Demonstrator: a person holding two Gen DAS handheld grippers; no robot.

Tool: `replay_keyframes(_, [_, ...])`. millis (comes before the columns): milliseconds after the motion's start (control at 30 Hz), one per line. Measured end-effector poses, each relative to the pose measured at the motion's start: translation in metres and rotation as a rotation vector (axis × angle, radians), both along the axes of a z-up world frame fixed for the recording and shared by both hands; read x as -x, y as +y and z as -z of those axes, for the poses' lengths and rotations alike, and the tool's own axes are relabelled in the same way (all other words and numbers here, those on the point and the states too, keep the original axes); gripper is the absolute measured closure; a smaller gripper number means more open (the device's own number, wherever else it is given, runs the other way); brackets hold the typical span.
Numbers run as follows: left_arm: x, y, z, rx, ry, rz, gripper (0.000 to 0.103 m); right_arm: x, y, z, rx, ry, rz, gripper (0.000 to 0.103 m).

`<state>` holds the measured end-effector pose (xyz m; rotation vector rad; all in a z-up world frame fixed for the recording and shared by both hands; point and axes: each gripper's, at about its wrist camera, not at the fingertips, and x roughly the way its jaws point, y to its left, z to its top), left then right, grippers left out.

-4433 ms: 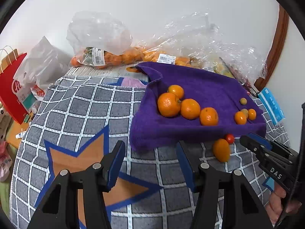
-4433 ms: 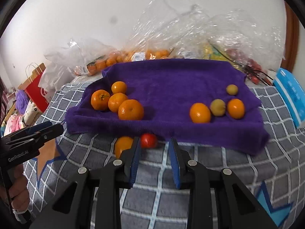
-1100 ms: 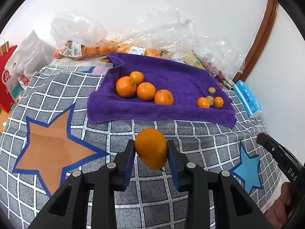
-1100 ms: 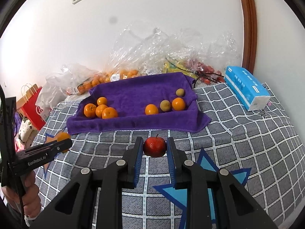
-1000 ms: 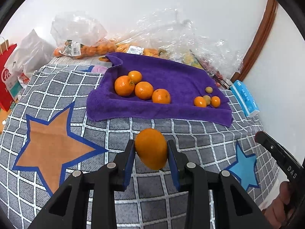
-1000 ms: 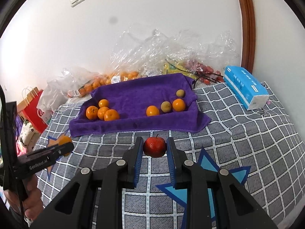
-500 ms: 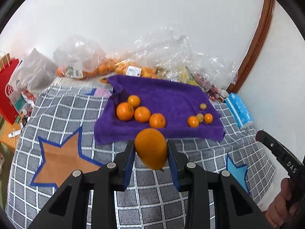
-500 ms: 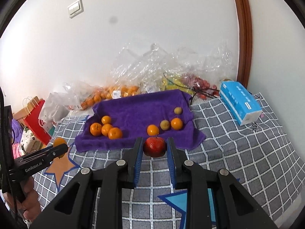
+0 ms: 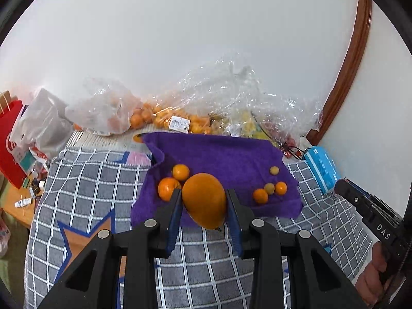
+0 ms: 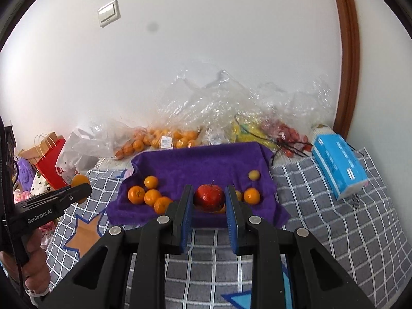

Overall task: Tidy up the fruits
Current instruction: 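Carry the apple and oval fruit onto the purple towel with both tools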

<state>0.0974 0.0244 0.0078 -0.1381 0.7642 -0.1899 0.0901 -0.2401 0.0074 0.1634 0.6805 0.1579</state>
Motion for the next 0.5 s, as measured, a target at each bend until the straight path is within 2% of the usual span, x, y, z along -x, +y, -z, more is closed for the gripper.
replay_keyframes(500, [-0.033,0.001,0.010,0.015,0.031,0.003,0.071,-0.037,0.001,0.016,0.003,0.034,-0.008,0.078])
